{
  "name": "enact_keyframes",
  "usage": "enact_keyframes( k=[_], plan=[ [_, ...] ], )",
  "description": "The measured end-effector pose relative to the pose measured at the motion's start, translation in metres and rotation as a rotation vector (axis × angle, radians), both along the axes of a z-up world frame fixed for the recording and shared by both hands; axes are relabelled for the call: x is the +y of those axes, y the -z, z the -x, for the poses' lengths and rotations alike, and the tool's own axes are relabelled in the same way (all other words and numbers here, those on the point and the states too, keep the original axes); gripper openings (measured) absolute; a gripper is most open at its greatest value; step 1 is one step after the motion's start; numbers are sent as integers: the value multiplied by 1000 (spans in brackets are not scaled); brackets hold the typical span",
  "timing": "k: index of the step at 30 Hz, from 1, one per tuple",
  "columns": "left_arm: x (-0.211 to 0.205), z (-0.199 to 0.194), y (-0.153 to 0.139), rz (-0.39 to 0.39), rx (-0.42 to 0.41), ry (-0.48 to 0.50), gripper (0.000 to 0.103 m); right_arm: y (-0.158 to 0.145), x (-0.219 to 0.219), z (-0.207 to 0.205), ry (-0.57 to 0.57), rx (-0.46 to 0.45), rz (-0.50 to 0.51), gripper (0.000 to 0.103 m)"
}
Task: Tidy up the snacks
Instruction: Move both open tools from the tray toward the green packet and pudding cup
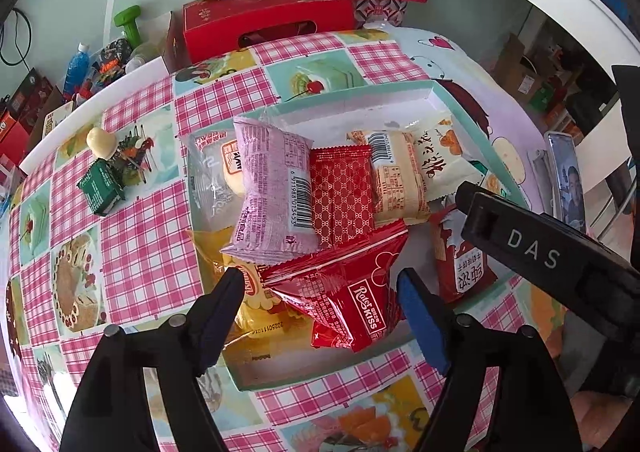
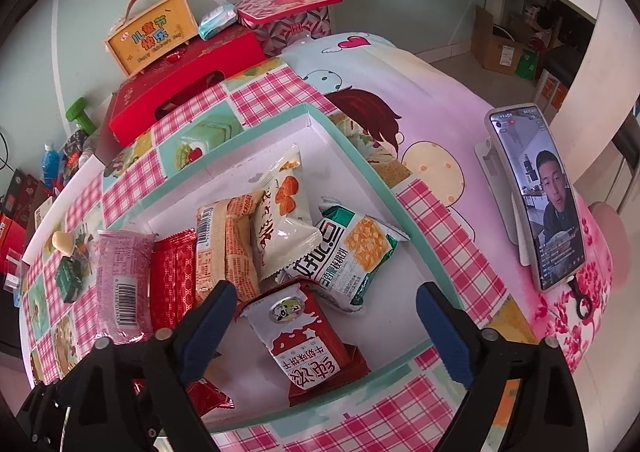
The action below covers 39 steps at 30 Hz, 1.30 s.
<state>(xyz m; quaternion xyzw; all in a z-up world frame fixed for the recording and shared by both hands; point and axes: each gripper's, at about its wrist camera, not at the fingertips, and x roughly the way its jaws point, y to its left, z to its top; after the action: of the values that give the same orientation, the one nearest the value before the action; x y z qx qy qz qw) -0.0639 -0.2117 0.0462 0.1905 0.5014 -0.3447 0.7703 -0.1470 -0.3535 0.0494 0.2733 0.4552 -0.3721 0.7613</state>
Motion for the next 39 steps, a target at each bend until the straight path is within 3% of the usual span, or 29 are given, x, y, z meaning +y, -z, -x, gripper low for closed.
enact_keyframes(
  k=[7,13,22,39],
  plan=[
    [11,-7,-17,44,-23,-25,79,-7,0,3,7,-18,10,102],
    [28,-28,-23,73,-26,-128,79,-15,6,0,-9,-33,25,102],
    [63,-70,-13,72,8,-345,80,-23,27,-16,-83,-42,43,102],
    [120,-122,6,59,83,-523,80,-29,86,-56,-276,-52,67,102]
  ],
)
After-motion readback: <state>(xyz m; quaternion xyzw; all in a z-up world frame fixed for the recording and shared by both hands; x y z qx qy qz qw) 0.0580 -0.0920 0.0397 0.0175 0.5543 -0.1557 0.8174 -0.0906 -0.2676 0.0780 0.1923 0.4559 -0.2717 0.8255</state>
